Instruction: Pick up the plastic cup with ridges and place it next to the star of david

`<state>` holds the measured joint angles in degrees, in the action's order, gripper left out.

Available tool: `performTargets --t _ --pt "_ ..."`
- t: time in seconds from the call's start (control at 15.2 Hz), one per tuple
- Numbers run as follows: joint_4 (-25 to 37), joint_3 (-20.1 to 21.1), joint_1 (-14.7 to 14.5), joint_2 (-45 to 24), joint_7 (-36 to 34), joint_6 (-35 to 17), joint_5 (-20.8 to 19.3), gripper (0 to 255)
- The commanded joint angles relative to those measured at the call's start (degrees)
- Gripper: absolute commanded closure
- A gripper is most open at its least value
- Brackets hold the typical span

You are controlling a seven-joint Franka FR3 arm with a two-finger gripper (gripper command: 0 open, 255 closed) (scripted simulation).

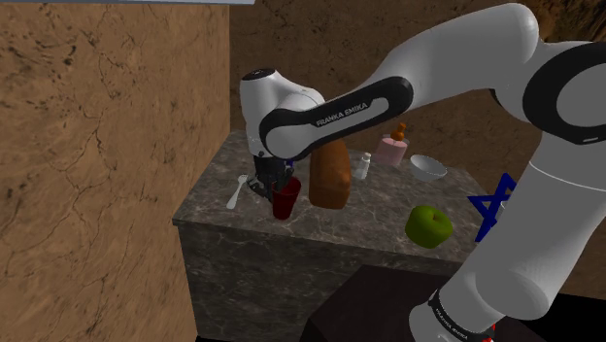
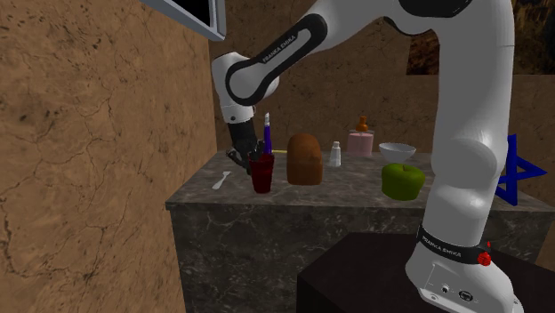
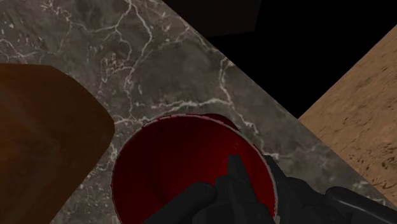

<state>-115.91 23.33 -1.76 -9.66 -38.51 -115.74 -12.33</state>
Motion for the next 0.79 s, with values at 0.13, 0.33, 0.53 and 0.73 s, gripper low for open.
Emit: performTargets --t 0.13,0.33,0.53,0.73 --pt "1.8 0.2 0.1 1.3 0.8 2.8 0.8 255" --pt "3.0 0.2 0.2 2.2 1.4 4.9 1.4 255" --pt "4.3 0.3 0.2 3.1 1.9 7.0 1.9 255" --pt "5.8 0.4 0.2 3.9 2.4 9.1 2.3 255"
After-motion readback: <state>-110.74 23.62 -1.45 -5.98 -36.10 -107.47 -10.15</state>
